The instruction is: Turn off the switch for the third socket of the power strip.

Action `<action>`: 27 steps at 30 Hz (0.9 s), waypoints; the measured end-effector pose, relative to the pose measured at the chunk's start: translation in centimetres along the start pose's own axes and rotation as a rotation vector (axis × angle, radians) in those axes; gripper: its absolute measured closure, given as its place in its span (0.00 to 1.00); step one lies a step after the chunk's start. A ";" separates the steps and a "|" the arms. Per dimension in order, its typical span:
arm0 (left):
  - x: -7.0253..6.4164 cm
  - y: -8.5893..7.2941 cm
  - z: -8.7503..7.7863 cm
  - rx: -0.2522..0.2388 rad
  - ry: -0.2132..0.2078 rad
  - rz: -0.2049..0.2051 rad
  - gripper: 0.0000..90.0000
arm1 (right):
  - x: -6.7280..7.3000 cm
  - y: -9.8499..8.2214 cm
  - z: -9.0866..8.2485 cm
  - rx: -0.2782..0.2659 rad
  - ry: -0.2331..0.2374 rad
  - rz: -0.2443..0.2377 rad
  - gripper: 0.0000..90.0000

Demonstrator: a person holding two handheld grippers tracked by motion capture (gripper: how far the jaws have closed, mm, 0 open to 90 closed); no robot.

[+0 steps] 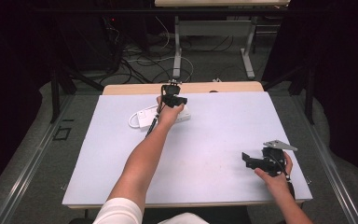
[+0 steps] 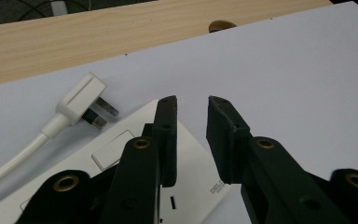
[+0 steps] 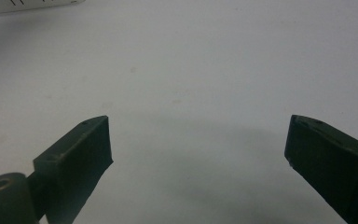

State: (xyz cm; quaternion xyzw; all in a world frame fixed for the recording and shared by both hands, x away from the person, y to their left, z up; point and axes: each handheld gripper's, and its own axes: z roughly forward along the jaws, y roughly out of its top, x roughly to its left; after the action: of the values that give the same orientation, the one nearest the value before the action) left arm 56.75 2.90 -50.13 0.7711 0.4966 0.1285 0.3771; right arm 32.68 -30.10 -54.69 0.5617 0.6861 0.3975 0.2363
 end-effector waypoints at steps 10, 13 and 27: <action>-1.1 0.2 -0.7 -0.007 -0.026 0.023 0.74 | 0.0 0.0 0.0 -0.002 0.002 0.006 0.07; -1.4 0.2 -0.9 -0.004 -0.034 0.017 0.73 | 0.0 0.0 -0.1 0.000 0.003 0.014 0.07; -3.1 0.1 -2.3 0.009 -0.101 0.025 0.65 | -0.1 0.1 -0.3 -0.006 0.002 0.027 0.07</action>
State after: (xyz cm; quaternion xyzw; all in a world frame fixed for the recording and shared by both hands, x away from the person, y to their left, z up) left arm 54.01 1.27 -47.92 0.7845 0.4678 0.0919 0.3965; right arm 32.54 -30.26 -54.47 0.5700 0.6772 0.4033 0.2319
